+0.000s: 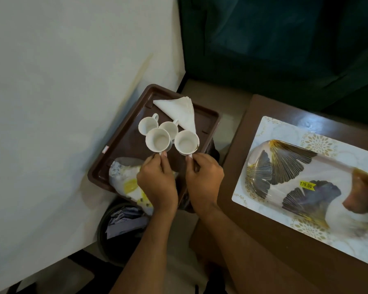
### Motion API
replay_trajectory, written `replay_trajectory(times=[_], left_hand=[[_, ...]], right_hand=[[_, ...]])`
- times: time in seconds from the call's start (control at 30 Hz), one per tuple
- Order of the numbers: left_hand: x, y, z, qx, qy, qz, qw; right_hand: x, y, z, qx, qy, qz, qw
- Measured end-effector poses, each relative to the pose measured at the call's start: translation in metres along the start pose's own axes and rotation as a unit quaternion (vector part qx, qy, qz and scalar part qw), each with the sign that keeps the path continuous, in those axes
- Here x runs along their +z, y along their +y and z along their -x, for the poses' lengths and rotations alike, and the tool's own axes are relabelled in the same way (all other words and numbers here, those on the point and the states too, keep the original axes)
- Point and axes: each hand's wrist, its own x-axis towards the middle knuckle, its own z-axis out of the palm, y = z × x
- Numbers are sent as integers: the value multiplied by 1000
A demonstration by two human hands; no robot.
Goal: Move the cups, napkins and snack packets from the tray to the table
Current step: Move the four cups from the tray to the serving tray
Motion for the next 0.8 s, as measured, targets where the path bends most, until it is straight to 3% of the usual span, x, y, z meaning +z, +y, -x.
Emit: replay_trajectory(times=[0.43, 0.8], left_hand=[[56, 96, 110, 51, -113, 46, 991], [91, 140, 211, 90, -215, 11, 972]], right_hand=[[-126, 95, -19, 37, 109, 43, 992], [-211, 172, 4, 112, 183, 57, 975]])
